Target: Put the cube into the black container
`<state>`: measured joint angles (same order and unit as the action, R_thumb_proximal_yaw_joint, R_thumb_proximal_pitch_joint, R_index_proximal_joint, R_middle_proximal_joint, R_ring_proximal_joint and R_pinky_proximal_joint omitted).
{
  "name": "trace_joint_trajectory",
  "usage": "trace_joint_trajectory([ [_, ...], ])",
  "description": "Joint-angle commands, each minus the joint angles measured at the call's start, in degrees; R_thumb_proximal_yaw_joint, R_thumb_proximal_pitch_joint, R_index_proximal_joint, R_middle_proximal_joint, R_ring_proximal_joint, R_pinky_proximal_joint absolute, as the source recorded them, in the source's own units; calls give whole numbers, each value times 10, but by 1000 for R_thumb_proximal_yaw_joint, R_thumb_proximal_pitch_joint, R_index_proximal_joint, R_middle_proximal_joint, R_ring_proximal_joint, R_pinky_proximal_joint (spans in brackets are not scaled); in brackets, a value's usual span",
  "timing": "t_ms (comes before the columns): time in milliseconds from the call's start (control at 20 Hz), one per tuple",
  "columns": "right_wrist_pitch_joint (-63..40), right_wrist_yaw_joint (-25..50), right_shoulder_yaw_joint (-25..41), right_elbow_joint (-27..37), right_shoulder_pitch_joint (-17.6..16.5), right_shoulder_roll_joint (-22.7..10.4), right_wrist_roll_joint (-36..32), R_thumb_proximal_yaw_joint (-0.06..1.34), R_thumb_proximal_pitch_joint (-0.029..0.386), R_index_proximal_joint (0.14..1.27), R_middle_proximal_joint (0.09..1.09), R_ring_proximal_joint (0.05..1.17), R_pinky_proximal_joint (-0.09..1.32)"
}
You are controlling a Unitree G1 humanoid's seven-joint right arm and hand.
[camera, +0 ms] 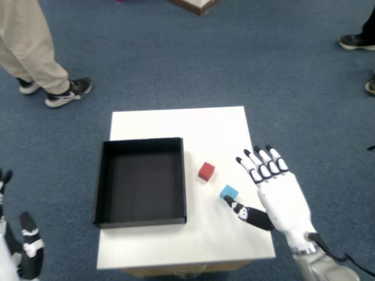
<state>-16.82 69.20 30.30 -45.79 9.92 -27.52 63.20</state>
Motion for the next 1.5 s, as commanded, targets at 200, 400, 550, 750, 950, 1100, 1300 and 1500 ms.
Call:
trace_joint_trajectory([
  [200, 23, 18, -26, 15, 17, 4, -19, 274, 66, 295, 166, 151, -16],
  [400, 15, 19, -23, -44, 25, 22, -24, 265, 65, 334, 176, 158, -17],
  [550, -12, 34, -17, -84, 40, 31, -23, 258, 64, 357, 181, 162, -15],
  [750, -36, 54, -9, -133, 52, 43, -21, 249, 59, 381, 184, 162, -18],
  [950, -54, 76, -1, -187, 63, 57, -17, 250, 54, 396, 189, 167, -16],
  [1100, -74, 96, 3, -212, 69, 68, -15, 253, 51, 410, 193, 169, -15],
  [1300, -95, 124, 11, -221, 86, 73, -7, 261, 48, 418, 194, 167, -17],
  [1500, -102, 142, 17, -234, 91, 74, 0, 274, 47, 424, 200, 171, -14],
])
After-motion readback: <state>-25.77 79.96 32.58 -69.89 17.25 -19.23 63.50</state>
